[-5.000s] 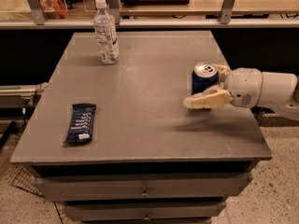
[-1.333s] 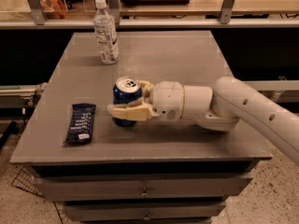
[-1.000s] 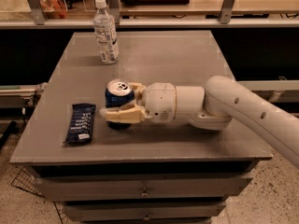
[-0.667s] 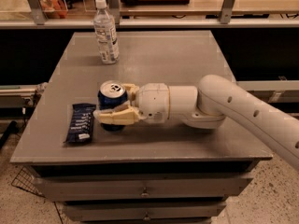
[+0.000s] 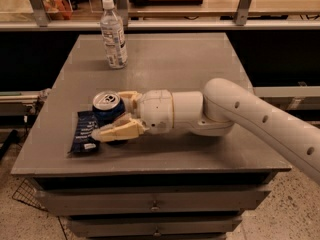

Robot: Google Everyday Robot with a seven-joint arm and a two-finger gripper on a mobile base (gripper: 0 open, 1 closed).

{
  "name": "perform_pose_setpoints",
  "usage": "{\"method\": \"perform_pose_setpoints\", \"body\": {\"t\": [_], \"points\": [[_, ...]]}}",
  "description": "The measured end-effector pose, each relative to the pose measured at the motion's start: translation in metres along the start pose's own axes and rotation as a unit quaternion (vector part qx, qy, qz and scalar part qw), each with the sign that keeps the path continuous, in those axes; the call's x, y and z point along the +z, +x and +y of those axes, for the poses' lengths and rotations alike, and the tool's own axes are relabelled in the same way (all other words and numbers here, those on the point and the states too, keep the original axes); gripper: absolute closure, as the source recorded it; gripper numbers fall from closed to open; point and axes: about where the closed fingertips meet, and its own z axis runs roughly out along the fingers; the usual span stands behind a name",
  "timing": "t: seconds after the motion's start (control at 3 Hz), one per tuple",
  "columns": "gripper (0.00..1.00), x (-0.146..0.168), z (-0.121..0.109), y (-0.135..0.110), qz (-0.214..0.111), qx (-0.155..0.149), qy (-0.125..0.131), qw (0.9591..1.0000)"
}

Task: Move pepsi can near rxbar blueberry

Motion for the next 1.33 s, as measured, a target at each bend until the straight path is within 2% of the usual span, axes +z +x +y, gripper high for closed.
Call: {"method": "perform_pose_setpoints", "body": {"t": [0.33, 0.67, 1.0, 1.33], "points": [[0.00, -0.001, -0.002, -0.001, 0.005, -0.008, 0.000, 1.0000], [0.00, -0.040, -0.023, -0.013, 0.030, -0.036, 0.039, 0.9981], [0.00, -0.105, -0.057, -0.037, 0.046, -0.071, 0.090, 0.9923], [0.00, -0.120, -0.069, -0.054, 0.042, -0.088, 0.107, 0.9895]]}}
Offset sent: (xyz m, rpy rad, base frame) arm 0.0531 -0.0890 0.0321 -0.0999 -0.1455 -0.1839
